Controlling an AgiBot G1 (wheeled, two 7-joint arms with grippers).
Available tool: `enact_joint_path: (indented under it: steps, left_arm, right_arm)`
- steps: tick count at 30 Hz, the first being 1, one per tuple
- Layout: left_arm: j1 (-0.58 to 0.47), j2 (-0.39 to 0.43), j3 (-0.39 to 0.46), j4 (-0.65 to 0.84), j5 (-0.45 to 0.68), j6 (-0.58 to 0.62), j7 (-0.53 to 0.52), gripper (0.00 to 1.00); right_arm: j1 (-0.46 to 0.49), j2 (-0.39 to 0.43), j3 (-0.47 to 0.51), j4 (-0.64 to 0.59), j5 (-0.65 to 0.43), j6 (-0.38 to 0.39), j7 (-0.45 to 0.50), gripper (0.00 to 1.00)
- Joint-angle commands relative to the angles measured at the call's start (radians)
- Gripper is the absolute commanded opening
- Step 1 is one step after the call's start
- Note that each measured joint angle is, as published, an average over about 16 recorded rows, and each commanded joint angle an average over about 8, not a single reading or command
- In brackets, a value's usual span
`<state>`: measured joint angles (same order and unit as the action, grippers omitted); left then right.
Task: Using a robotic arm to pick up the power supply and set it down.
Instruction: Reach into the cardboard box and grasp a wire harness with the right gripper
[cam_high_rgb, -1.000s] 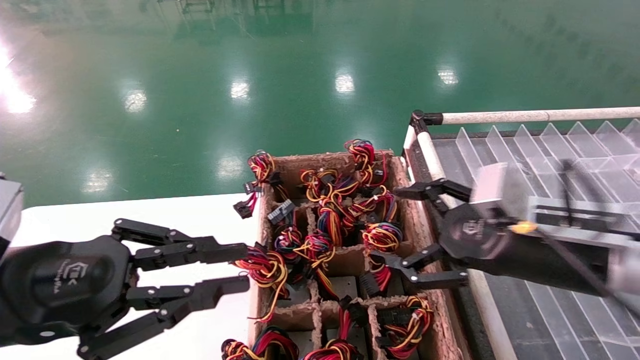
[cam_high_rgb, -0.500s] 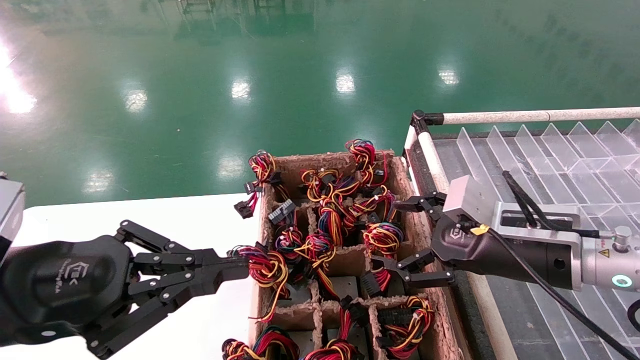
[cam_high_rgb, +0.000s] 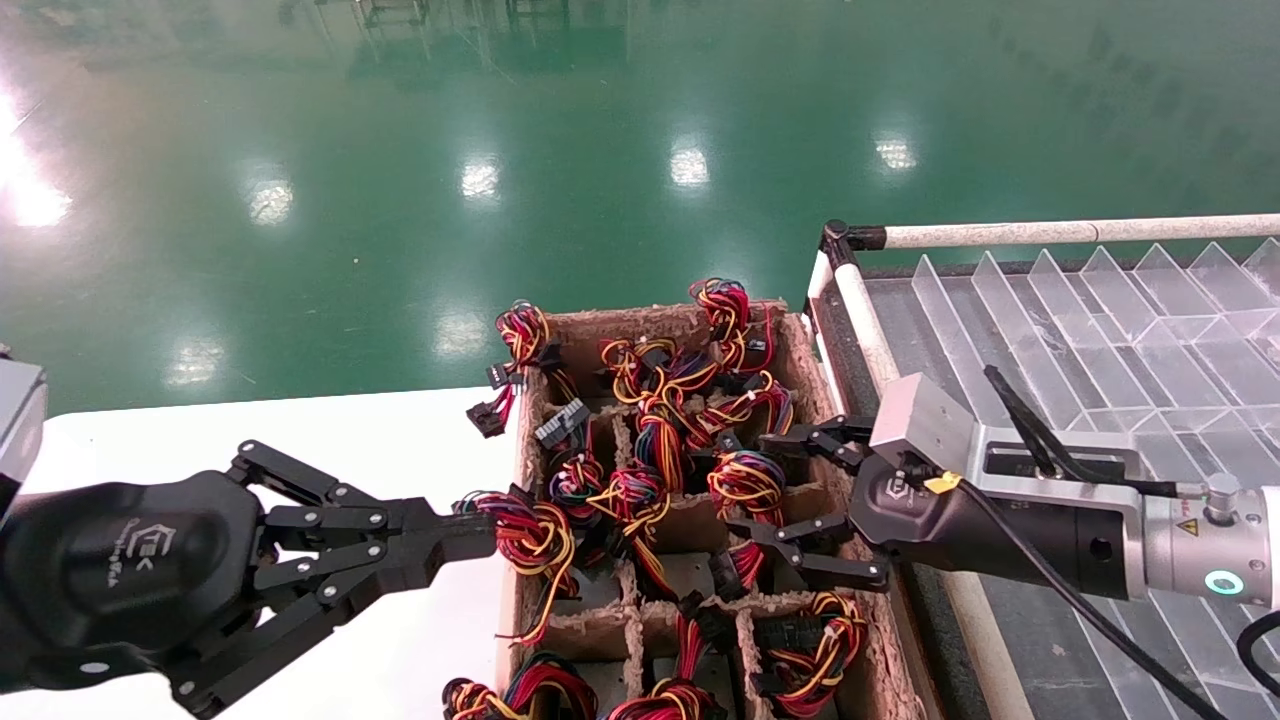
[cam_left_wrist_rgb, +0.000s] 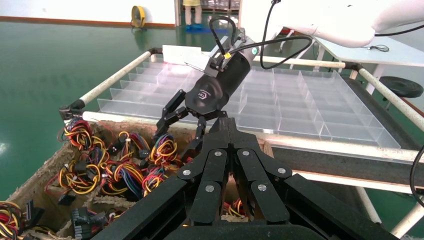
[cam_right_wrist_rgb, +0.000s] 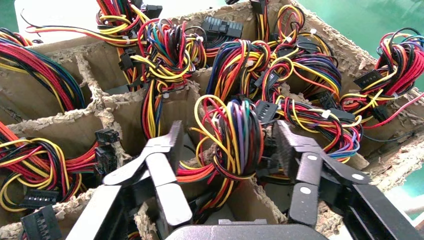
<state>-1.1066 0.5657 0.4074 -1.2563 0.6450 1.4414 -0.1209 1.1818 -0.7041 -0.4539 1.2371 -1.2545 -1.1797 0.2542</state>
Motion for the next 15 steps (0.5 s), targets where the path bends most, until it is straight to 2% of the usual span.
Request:
enact_joint_path:
  steps: [1,15]
  left_arm:
    - [0.000,0.000,0.000,0.000,0.000,0.000,0.000,0.00]
    - [0.000,0.000,0.000,0.000,0.000,0.000,0.000,0.00]
  right_arm:
    - [-0.001,-0.001,-0.001,0.002,-0.001,0.001,0.003,0.00]
    - [-0.013,-0.008,-0.006,0.008,-0.025,0.033,0.003,0.00]
